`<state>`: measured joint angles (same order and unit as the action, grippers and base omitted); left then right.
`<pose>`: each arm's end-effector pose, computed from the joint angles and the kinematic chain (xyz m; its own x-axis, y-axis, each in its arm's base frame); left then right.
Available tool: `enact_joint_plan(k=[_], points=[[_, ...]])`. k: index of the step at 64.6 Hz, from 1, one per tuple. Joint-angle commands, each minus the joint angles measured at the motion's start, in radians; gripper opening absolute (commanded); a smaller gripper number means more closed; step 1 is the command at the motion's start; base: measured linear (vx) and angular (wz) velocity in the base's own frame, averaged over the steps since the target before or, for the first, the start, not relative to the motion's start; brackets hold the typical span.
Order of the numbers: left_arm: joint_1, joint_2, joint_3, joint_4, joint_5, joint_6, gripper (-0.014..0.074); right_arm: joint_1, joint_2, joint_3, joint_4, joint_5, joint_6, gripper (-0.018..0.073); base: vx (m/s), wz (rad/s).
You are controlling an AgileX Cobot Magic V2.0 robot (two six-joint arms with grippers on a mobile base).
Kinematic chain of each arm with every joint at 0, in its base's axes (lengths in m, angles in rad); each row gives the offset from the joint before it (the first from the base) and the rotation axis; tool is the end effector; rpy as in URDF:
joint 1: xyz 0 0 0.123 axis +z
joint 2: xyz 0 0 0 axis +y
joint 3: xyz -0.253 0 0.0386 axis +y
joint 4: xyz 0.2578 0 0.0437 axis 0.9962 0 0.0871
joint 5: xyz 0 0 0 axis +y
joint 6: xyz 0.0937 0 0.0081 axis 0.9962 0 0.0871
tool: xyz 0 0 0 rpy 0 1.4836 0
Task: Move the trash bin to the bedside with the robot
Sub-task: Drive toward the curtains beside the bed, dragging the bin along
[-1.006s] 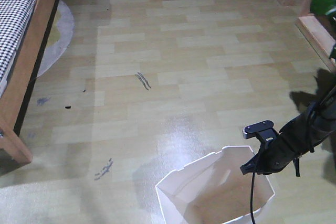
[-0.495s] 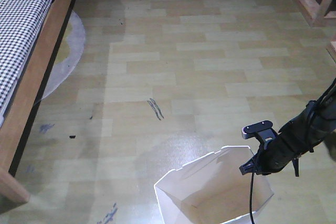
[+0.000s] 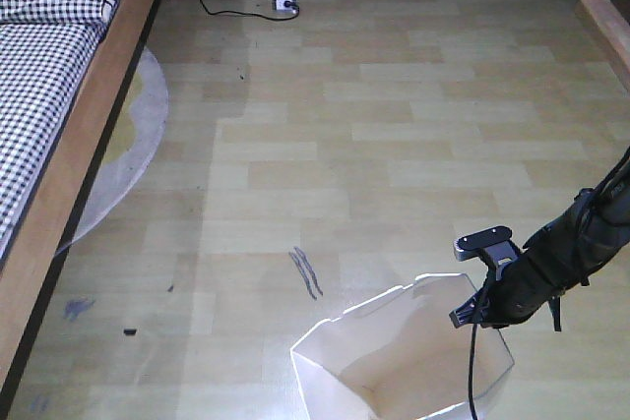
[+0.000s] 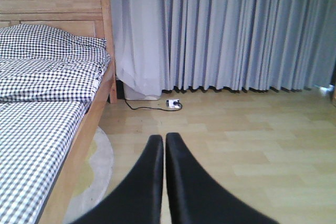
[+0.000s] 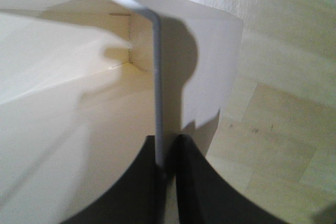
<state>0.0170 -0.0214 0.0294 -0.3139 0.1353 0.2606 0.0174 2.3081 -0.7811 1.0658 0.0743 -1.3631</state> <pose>0.0983 -0.0023 0.1931 -0.0507 -0.0514 -0.9974 0.0221 0.9984 -0.0526 0.2623 0.0108 -0.0647 -0.9444 -0.3099 -0.1097 -0.3152 0.9484 0.0339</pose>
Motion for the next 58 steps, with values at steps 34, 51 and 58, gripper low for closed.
enact_joint_plan(k=[34, 51, 58], points=[[-0.005, -0.008, 0.02, -0.01, -0.077, -0.002, -0.0006, -0.003, -0.069, -0.009, 0.006, 0.039, 0.0, -0.0003, 0.5, 0.09], [-0.005, -0.008, 0.02, -0.01, -0.077, -0.002, -0.0006, -0.003, -0.069, -0.009, 0.006, 0.04, 0.0, -0.0003, 0.5, -0.03], [-0.005, -0.008, 0.02, -0.01, -0.077, -0.002, -0.0006, -0.003, -0.069, -0.009, 0.006, 0.04, 0.001, -0.0003, 0.51, -0.03]])
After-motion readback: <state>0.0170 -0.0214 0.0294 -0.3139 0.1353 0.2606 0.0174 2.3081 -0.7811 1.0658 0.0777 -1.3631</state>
